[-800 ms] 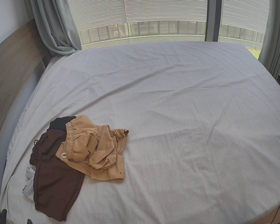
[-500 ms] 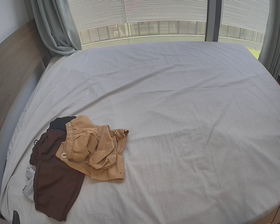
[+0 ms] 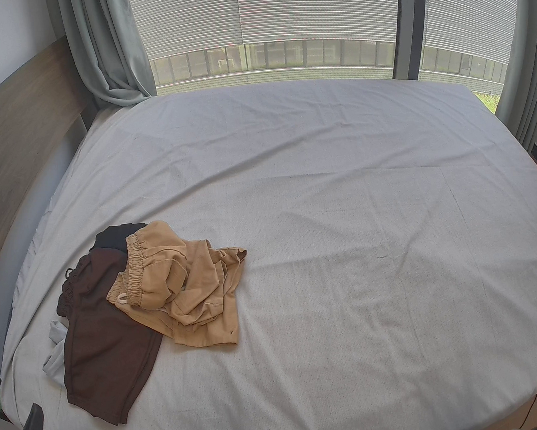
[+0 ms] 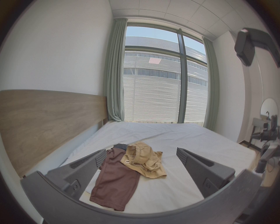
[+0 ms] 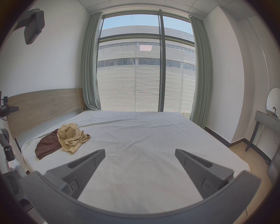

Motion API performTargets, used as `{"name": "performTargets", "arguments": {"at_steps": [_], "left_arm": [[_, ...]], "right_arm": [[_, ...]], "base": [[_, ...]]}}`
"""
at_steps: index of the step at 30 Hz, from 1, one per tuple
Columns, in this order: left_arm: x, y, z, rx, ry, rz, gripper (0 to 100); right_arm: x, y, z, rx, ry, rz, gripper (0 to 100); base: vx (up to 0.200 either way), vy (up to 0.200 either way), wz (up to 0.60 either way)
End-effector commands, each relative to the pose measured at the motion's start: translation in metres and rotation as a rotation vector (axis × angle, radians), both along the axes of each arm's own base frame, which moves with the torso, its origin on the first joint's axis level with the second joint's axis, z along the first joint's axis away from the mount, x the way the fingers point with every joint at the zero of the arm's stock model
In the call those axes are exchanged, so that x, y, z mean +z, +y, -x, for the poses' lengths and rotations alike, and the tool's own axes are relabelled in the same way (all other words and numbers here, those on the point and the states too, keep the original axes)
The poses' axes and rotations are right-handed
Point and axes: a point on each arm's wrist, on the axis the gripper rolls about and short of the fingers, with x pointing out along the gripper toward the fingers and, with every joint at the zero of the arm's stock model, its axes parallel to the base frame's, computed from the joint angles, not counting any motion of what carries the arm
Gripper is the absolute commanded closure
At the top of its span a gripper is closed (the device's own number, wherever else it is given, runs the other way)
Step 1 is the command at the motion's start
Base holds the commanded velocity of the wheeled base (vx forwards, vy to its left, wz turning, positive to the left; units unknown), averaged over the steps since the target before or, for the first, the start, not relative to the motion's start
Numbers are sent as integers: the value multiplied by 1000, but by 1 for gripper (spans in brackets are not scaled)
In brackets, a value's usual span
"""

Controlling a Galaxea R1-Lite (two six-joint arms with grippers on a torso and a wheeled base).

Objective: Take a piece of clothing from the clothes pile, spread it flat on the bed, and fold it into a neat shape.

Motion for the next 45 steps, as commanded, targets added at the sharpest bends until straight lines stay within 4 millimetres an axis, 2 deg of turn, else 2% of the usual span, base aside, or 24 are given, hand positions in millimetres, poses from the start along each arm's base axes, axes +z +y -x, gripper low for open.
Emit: {"name": "performTargets", "arguments": {"at_steps": [1, 7, 11, 17, 23, 28, 33, 34, 35, 39, 41, 45], "left_arm": [[14, -2, -19, -31, 95, 8, 0], [34, -5, -45, -76, 159, 70, 0], [52, -6, -72, -71, 199, 73, 0], [66, -9, -110, -92, 216, 101, 0], [68, -12, -143, -162, 243, 122, 0], [68, -14, -155, -206, 271, 126, 0], [94, -15, -173, -224, 224, 144, 0], [94, -15, -173, -224, 224, 144, 0], [103, -16, -183, -225, 213, 168, 0], [101, -16, -192, -223, 237, 191, 0], [97, -16, -204, -208, 264, 218, 0], [97, -16, -209, -212, 253, 225, 0]], "right_arm": [[-5, 0, 0, 1, 0, 4, 0], [-5, 0, 0, 9, 2, -14, 0], [-5, 0, 0, 2, 3, -37, 0], [-5, 0, 0, 2, 3, -36, 0], [-5, 0, 0, 2, 3, -36, 0], [-5, 0, 0, 2, 3, -36, 0], [-5, 0, 0, 2, 3, -36, 0], [-5, 0, 0, 2, 3, -36, 0], [-5, 0, 0, 2, 3, -36, 0], [-5, 0, 0, 2, 3, -36, 0], [-5, 0, 0, 2, 3, -36, 0], [-5, 0, 0, 2, 3, -36, 0]], "base": [[0, 0, 0], [0, 0, 0], [0, 0, 0], [0, 0, 0], [0, 0, 0], [0, 0, 0], [0, 0, 0], [0, 0, 0], [0, 0, 0], [0, 0, 0], [0, 0, 0], [0, 0, 0]]}}
